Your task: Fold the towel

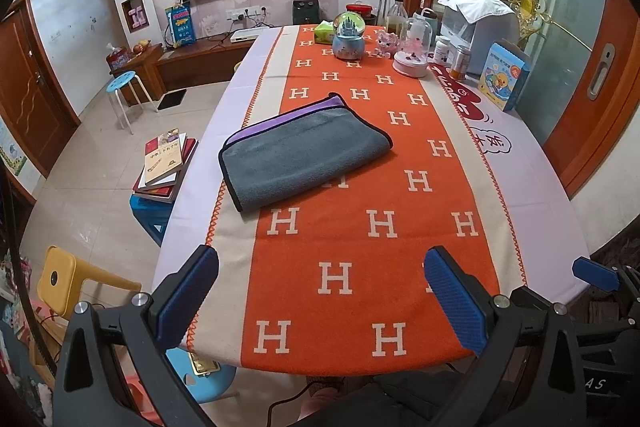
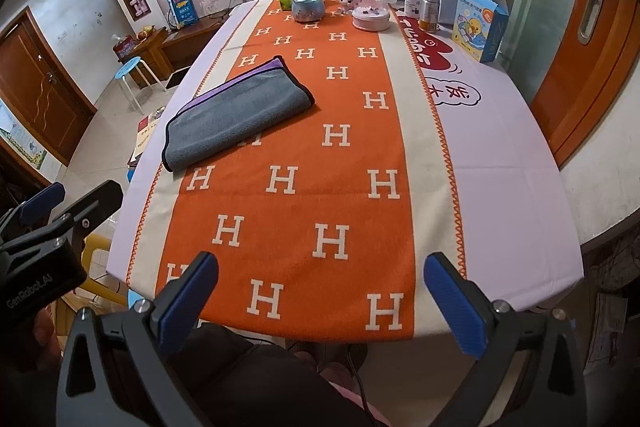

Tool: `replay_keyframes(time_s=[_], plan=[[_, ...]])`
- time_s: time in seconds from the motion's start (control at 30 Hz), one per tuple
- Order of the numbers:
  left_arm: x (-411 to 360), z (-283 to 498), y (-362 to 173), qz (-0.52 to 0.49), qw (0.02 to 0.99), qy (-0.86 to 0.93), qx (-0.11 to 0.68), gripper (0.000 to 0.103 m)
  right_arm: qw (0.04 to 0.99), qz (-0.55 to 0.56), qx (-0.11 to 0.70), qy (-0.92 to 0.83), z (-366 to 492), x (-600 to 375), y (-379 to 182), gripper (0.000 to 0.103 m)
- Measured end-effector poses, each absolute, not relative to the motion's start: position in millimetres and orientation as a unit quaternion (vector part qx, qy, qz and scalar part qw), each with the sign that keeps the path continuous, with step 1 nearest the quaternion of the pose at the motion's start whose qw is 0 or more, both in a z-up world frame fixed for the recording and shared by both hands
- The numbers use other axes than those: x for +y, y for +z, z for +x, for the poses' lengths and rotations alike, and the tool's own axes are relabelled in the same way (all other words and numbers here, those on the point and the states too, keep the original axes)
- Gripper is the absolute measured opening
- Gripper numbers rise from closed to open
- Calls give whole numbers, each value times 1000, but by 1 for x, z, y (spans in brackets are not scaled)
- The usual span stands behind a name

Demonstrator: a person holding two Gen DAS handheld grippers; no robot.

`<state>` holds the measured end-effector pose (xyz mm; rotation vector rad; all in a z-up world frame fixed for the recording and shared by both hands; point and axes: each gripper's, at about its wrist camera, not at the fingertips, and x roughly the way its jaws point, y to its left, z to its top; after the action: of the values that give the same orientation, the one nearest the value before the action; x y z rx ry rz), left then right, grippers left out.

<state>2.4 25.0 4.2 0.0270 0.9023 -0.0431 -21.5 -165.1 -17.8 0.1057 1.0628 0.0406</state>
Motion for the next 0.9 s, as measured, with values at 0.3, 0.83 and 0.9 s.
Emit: replay_keyframes(time_s=[0.3,0.83,0.9], plan=[[24,2,5,13,900,-21,435,102,860,51,507,19,-21,-166,-17,103],[21,0,5,14,900,-21,435,102,860,50,508,19,-22,-166,-18,103],[21,-1,4,14,900,-20,435,102,860,51,508,19,-20,-166,-17,103]])
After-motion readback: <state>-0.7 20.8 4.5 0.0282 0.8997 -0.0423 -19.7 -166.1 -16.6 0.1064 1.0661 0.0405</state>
